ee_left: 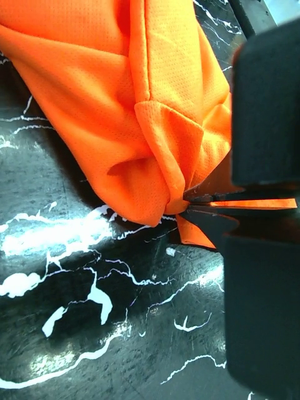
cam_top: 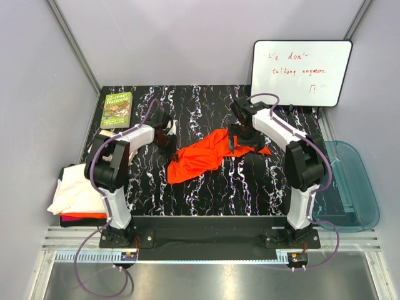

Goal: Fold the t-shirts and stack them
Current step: Flatten the tshirt out

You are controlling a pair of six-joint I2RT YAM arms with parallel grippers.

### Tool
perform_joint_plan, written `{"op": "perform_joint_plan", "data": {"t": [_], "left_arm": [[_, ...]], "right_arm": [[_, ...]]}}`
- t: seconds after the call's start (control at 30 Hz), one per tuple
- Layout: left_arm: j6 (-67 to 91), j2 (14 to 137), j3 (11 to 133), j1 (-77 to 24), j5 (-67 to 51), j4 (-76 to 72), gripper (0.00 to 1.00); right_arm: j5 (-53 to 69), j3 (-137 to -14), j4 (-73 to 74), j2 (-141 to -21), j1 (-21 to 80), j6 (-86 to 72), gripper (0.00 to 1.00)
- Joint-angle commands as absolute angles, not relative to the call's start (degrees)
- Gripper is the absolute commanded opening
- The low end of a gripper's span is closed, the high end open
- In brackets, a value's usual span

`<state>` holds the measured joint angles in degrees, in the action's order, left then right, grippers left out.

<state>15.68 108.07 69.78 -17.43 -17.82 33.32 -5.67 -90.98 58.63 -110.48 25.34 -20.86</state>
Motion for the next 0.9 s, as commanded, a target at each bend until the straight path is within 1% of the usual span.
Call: {"op": "perform_joint_plan", "data": {"t": [0.0, 0.23, 0.27, 0.33, 0.43, 0.5, 0.57, 0.7, 0.73, 0.77, 0.8, 0.83, 0.87], "left_arm": [[14.85, 103.28, 71.54, -17.49, -18.11, 32.69, 0.00], [15.03, 93.44, 74.00, -16.88, -15.04, 36.20, 0.00], [15.38, 91.77, 74.35, -16.61, -14.86, 36.65, 0.00], [15.82, 90.45, 75.67, -16.09, -14.24, 37.44, 0.00], [16.00, 89.39, 77.60, -15.38, -14.68, 38.58, 0.00], [15.82, 89.47, 78.92, -15.21, -14.68, 39.72, 0.00], [15.56, 89.73, 79.28, -15.12, -14.68, 40.08, 0.00], [15.64, 89.65, 79.54, -14.59, -14.68, 40.69, 0.00], [15.73, 89.56, 79.63, -14.50, -14.76, 40.78, 0.00], [15.82, 89.30, 79.72, -14.33, -14.42, 40.78, 0.00], [15.91, 89.12, 79.89, -13.98, -14.59, 40.87, 0.00], [16.00, 88.69, 79.89, -13.71, -14.24, 40.96, 0.00], [16.00, 88.42, 80.15, -13.19, -14.06, 41.04, 0.00]], "right_arm": [[-9.40, -90.09, 56.35, -113.37, 24.17, -22.94, 0.99], [-9.76, -93.16, 53.18, -117.94, 23.47, -23.82, 0.97], [-9.32, -93.77, 52.83, -119.52, 23.47, -23.73, 0.95], [-7.57, -94.92, 50.90, -120.76, 23.47, -23.73, 0.86], [-5.29, -95.89, 48.61, -124.35, 23.47, -24.34, 0.81], [-3.00, -96.15, 46.33, -126.47, 23.47, -24.61, 0.75], [-0.09, -95.98, 45.00, -127.70, 23.47, -24.52, 0.72], [1.93, -94.05, 42.81, -127.88, 23.47, -23.73, 0.47], [2.11, -93.61, 42.54, -127.71, 23.47, -23.47, 0.35], [2.28, -92.99, 42.10, -126.83, 23.47, -23.21, 0.28], [2.20, -91.86, 41.40, -126.30, 23.47, -23.12, 0.23], [1.85, -91.32, 41.14, -125.69, 23.47, -22.94, 0.14], [1.24, -90.88, 41.13, -124.38, 23.47, -23.03, 0.10]]}}
